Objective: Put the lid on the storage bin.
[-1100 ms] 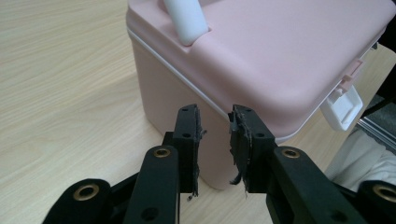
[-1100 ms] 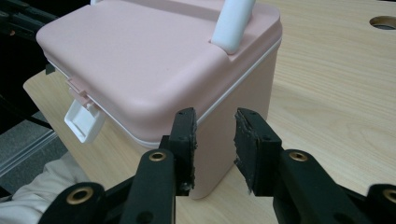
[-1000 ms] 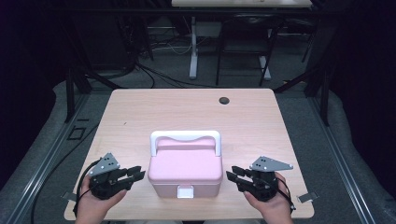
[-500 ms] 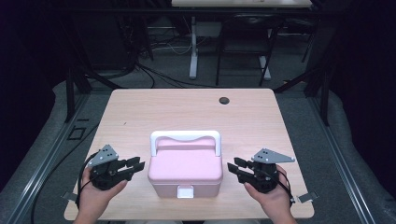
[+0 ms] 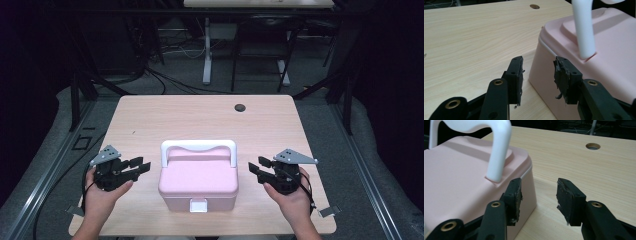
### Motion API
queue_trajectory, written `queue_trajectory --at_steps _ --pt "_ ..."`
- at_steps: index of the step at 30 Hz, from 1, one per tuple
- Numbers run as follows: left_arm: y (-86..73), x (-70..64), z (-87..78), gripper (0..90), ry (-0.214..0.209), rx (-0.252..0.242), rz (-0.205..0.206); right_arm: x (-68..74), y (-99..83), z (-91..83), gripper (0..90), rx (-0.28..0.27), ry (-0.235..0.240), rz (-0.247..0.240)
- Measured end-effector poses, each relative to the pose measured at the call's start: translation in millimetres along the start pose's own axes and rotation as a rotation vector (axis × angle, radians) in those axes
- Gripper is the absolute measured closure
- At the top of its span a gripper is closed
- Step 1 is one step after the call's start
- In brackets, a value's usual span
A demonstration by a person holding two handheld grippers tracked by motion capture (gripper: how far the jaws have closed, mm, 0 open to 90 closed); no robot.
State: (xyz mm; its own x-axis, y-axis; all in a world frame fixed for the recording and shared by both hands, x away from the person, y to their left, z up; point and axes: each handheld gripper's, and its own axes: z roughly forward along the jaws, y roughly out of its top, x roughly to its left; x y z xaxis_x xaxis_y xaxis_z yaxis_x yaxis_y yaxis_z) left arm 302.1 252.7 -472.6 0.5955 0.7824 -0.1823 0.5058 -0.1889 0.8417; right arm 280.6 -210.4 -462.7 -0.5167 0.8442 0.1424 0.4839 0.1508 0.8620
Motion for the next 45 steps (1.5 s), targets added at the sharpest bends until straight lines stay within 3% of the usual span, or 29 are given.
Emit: queue_trajectory --at_steps 5,6,8,9,10,12,13,14,15,16,18,21,22,24,25,26,27,28,29,30,34,36,39,45 --pt "-7.9 7.2 2.3 56.7 0.01 -0.005 -0.016 -9.8 -4.5 6.8 51.9 -0.012 -0.006 0.023" --pt "-9.7 8.8 2.5 56.3 0.015 -0.006 -0.017 -10.0 -5.8 8.0 51.5 -0.008 -0.047 0.029" --pt "-13.4 11.9 3.5 56.1 0.022 -0.004 -0.019 -14.3 -9.2 9.9 51.0 -0.017 -0.002 0.036" --pt "-14.6 13.2 3.9 55.7 0.027 -0.002 -0.016 -13.5 -11.5 11.0 51.0 -0.014 -0.08 0.037" --pt "-16.6 15.1 4.2 55.3 0.037 -0.002 -0.016 -15.6 -13.3 11.7 50.9 -0.022 -0.043 0.042" --pt "-19.5 17.8 4.4 55.1 0.035 0.004 -0.027 -18.7 -17.6 12.9 50.9 -0.015 -0.042 0.049" --pt "-21.3 19.1 4.4 54.7 0.038 0.005 -0.028 -19.6 -19.4 13.5 51.0 -0.007 -0.065 0.048" --pt "-23.6 20.5 4.3 54.6 0.041 0.009 -0.03 -21.7 -21.6 14.2 50.9 -0.01 -0.056 0.051" --pt "-25.2 21.2 4.5 54.5 0.049 0.007 -0.03 -23.1 -24.1 14.2 50.9 -0.003 -0.098 0.056" --pt "-27.5 22.8 4.6 54.2 0.053 0.008 -0.032 -27.1 -26.0 14.6 50.9 -0.009 -0.02 0.061" --pt "-30.7 25.4 5.3 53.8 0.049 0.003 -0.039 -27.3 -30.3 16.6 50.6 -0.001 -0.095 0.071" --pt "-36.2 29.8 6.5 52.1 0.059 0.008 -0.049 -32.4 -38.7 20.2 50.7 -0.003 -0.046 0.061" --pt "-38.0 31.1 6.9 51.8 0.063 0.008 -0.056 -32.5 -40.5 21.2 50.6 -0.001 -0.056 0.063" --pt "-40.8 33.8 8.2 51.1 0.074 0.01 -0.06 -31.2 -44.1 23.2 50.6 0.007 -0.142 0.059" --pt "-42.3 35.5 9.0 50.9 0.082 0.012 -0.061 -33.9 -46.4 23.9 50.4 0.002 -0.09 0.059" --pt "-43.8 36.7 10.0 50.4 0.088 0.013 -0.064 -32.3 -48.4 25.1 50.2 0.003 -0.163 0.058" --pt "-45.2 38.1 10.4 49.6 0.095 0.022 -0.063 -35.0 -50.3 25.4 49.8 0.004 -0.107 0.058" --pt "-46.6 39.1 11.3 49.5 0.101 0.025 -0.066 -34.3 -52.1 27.2 49.5 -0.003 -0.148 0.061" --pt "-47.8 40.2 12.0 49.2 0.103 0.03 -0.068 -36.9 -53.6 27.7 49.2 0.004 -0.095 0.063" --pt "-49.3 41.0 13.3 48.9 0.103 0.032 -0.071 -35.8 -54.9 28.8 48.6 0.011 -0.148 0.064" --pt "-53.2 40.4 18.6 47.7 0.13 0.056 -0.05 -38.5 -60.8 33.7 47.4 0.013 -0.163 0.057" --pt "-55.0 40.2 21.7 47.2 0.124 0.073 -0.045 -38.7 -62.9 34.4 47.4 0.016 -0.199 0.051" --pt "-57.0 39.6 26.6 46.2 0.126 0.091 -0.038 -41.5 -64.2 34.5 46.6 -0.006 -0.19 0.056" --pt "-59.2 39.0 30.6 45.7 0.137 0.106 -0.028 -46.7 -69.4 38.0 46.0 0.03 -0.196 0.065"
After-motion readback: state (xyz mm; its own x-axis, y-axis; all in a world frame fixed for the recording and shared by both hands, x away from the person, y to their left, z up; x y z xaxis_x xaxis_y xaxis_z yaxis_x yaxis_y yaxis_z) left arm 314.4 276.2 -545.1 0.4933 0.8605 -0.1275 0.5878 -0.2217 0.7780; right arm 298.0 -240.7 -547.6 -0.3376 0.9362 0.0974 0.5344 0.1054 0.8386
